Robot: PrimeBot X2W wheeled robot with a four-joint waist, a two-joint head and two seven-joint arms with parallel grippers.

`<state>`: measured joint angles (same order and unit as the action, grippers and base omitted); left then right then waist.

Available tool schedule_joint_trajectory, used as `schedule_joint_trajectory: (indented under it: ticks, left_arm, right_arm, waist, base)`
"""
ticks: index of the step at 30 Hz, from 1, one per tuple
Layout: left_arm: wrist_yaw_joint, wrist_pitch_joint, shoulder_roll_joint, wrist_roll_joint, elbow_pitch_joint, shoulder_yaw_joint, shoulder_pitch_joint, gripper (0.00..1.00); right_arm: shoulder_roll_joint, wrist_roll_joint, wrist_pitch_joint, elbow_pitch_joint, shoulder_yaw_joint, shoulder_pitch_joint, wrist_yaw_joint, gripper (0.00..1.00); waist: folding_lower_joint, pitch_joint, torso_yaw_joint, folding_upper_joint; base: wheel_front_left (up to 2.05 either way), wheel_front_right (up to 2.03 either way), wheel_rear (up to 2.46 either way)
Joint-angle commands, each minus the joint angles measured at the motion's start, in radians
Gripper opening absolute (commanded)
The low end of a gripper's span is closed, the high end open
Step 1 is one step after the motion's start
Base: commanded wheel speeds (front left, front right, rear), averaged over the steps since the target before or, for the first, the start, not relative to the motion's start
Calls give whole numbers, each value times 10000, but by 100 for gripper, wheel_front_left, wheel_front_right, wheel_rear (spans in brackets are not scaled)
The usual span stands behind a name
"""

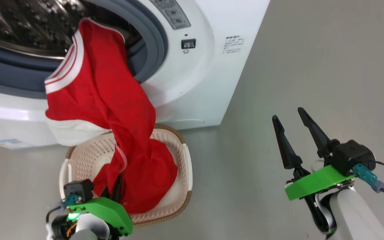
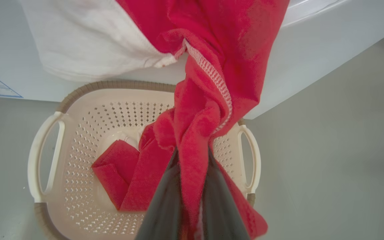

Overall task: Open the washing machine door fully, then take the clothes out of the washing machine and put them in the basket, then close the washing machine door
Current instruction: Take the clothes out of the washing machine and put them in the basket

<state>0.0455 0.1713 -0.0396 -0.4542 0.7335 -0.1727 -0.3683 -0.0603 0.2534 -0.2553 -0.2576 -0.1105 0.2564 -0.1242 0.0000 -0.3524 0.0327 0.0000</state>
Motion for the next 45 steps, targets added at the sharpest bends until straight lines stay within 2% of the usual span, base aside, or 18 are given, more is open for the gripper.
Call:
schedule_joint_trajectory:
  ticks: [1, 7, 12, 21, 25, 30, 31, 32, 33, 34, 40, 45]
  left_arm:
    - [105, -12, -115, -213, 271, 172, -312, 0]
    - [357, -213, -109, -1340, 2734, -727, -1574, 0]
    - [388, -501, -108, -2236, 3994, -1492, -2272, 0]
    - [147, -827, -107, -3123, 4968, -2484, -2857, 0]
    - [198, -983, -107, -3413, 5129, -2754, -2927, 0]
    - [-54, -906, -107, -3725, 5305, -3002, -3033, 0]
    - [-63, -851, -107, -3809, 5316, -3009, -3048, 9]
    - [-83, -799, -107, -3895, 5325, -3018, -3057, 38]
    - [-127, -726, -107, -3963, 5335, -3041, -3065, 85]
    - [-168, -677, -107, -4038, 5344, -3062, -3068, 100]
    - [-222, -80, -107, -4080, 5370, -3346, -3141, 100]
    - [-59, 650, -180, -3978, 5410, -3384, -3165, 100]
  right_arm:
    - [-46, -8, -65, 212, -257, 202, -65, 100]
    - [-147, -19, -65, 260, -410, 566, -65, 100]
    - [-207, -40, -65, 311, -486, 823, -65, 100]
    - [-209, -73, -65, 445, -528, 1140, -65, 100]
    - [-227, -93, -65, 509, -467, 1193, -65, 100]
    - [-223, -148, -65, 554, -441, 1270, -65, 100]
    - [-218, -155, -65, 548, -434, 1282, -65, 100]
    - [-213, -159, -65, 536, -430, 1293, -65, 100]
    - [-207, -163, -65, 516, -429, 1302, -65, 100]
    - [-201, -166, -65, 492, -433, 1306, -65, 100]
    - [-177, -139, -65, 390, -411, 1269, -65, 100]
    - [-139, -86, -65, 317, -385, 1194, -65, 100]
  waist:
    - [0, -345, 43, 0]
    - [0, -1098, 149, 0]
    - [0, -1675, 291, 0]
    - [0, -2471, 565, 0]
    - [0, -2710, 595, 0]
    - [0, -2928, 583, 0]
    - [0, -2936, 569, 0]
    - [0, -2932, 554, 0]
    - [0, -2914, 539, 0]
    - [0, -2878, 524, 0]
    - [0, -2537, 405, 0]
    - [0, -2005, 248, 0]
  base:
    - [0, 0, 0]
    - [0, 0, 0]
    - [0, 0, 0]
    - [0, 0, 0]
    - [0, 0, 0]
    - [0, 0, 0]
    - [0, 0, 0]
    - [0, 0, 0]
    - [0, 0, 0]
    - [0, 0, 0]
    - [0, 0, 0]
    - [0, 0, 0]
